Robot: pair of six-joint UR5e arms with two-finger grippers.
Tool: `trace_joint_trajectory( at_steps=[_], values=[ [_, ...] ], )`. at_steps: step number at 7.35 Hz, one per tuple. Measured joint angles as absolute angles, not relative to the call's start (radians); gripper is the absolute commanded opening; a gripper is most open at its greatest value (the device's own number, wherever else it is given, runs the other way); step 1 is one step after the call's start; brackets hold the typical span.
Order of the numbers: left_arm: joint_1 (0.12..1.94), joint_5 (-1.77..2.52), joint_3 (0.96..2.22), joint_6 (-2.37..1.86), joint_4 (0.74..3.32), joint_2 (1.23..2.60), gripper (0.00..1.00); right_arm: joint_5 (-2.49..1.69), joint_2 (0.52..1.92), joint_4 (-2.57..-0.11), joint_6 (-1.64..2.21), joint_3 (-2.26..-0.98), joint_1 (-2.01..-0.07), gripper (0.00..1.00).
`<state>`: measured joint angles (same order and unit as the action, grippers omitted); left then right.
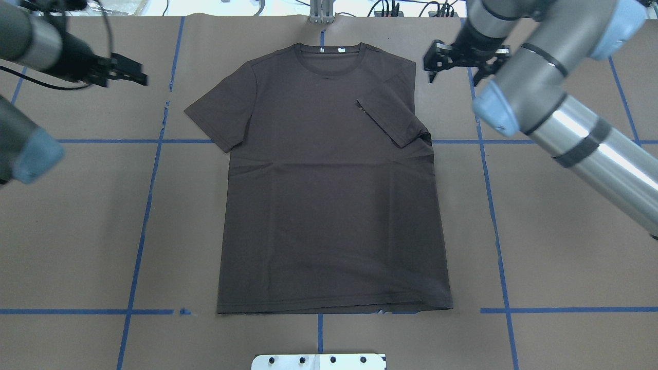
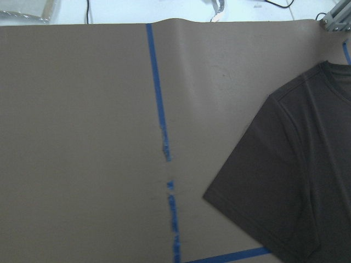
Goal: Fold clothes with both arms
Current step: 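Release the sleeve and raise the right gripper while the left gripper approaches the other sleeve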
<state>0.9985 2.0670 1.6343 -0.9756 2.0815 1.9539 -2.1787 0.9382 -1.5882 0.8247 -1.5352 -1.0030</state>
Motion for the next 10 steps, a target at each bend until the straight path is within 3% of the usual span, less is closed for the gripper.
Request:
trace_joint_trajectory(
  at_steps=[2, 6, 10],
  values=[
    [0.893, 1.907, 1.511, -1.13, 2.091, 2.058, 0.99, -2.189, 1.039, -1.593, 0.704, -1.595, -1.051, 1.0],
    [0.851, 1.753, 1.234, -1.159, 2.232, 2.15, 0.98, -2.187, 1.072, -1.585, 0.675, -1.608, -1.058, 1.0],
    [0.796, 1.711, 1.163, -1.159, 2.262, 2.173, 0.94, -2.182, 1.068, -1.585, 0.685, -1.602, -1.048, 1.0]
  ],
)
